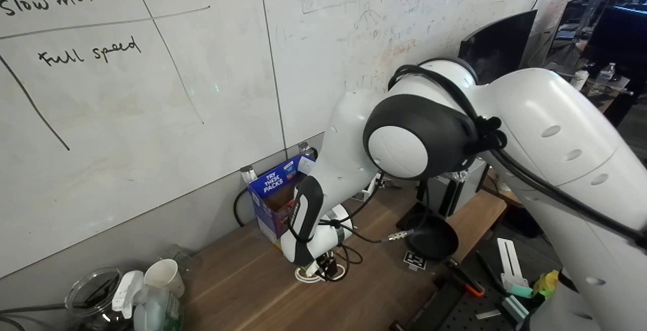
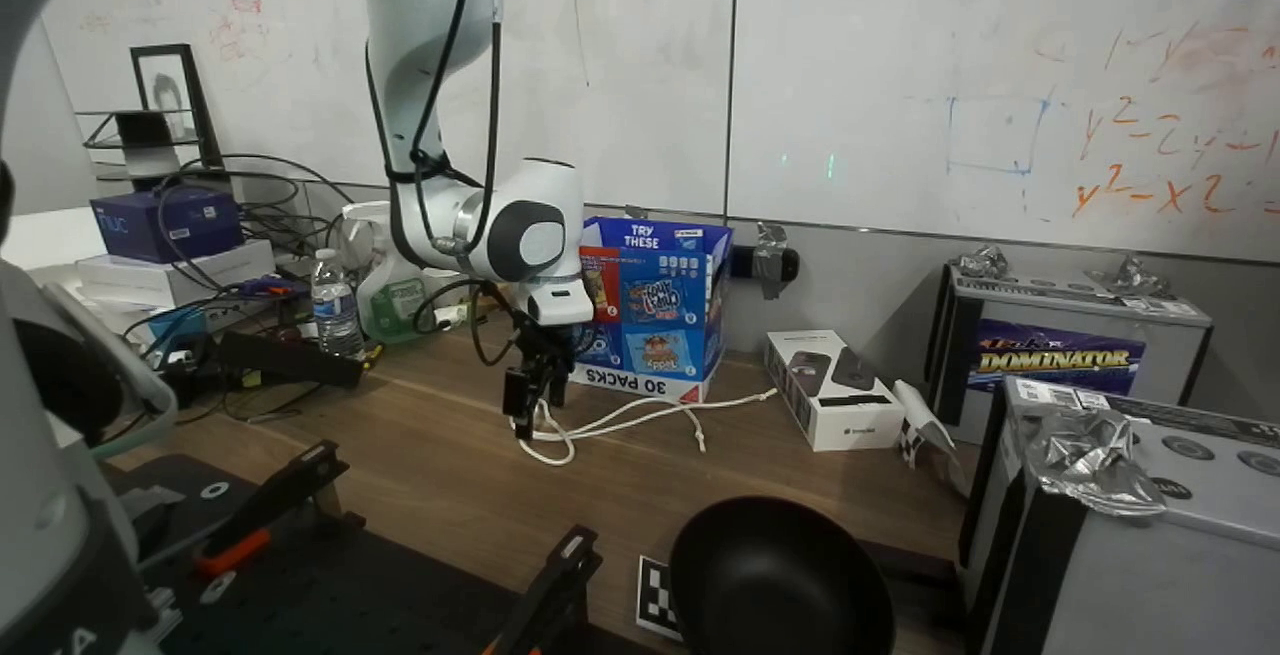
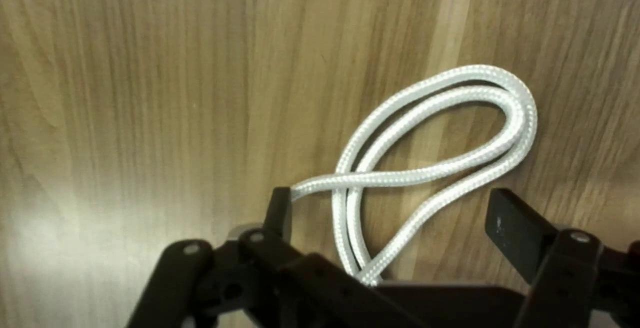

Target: Pick up the ropes from the table and put them in the box

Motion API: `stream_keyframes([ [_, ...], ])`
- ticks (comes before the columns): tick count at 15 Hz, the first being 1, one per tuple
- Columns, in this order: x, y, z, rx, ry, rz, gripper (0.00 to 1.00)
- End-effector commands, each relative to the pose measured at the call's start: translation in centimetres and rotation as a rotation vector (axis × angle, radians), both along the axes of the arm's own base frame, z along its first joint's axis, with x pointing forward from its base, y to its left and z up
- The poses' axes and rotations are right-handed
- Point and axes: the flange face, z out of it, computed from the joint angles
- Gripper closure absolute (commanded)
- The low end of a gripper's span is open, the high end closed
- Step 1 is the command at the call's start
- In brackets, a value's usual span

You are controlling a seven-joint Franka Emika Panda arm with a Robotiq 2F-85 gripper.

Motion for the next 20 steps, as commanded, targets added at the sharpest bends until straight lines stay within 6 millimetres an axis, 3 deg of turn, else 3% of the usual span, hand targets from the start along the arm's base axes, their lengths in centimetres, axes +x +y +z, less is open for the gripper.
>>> stream_keyframes([
  [1,0.5,0.6,-0.8,-0.025,-0.016,-0.011,0.00],
  [14,0.5,1.6,0.0,0.006,0.046,-0.049,0.00],
  [20,0.5,2.4,-0.6,0.039,0.072,-0.070,0.00],
])
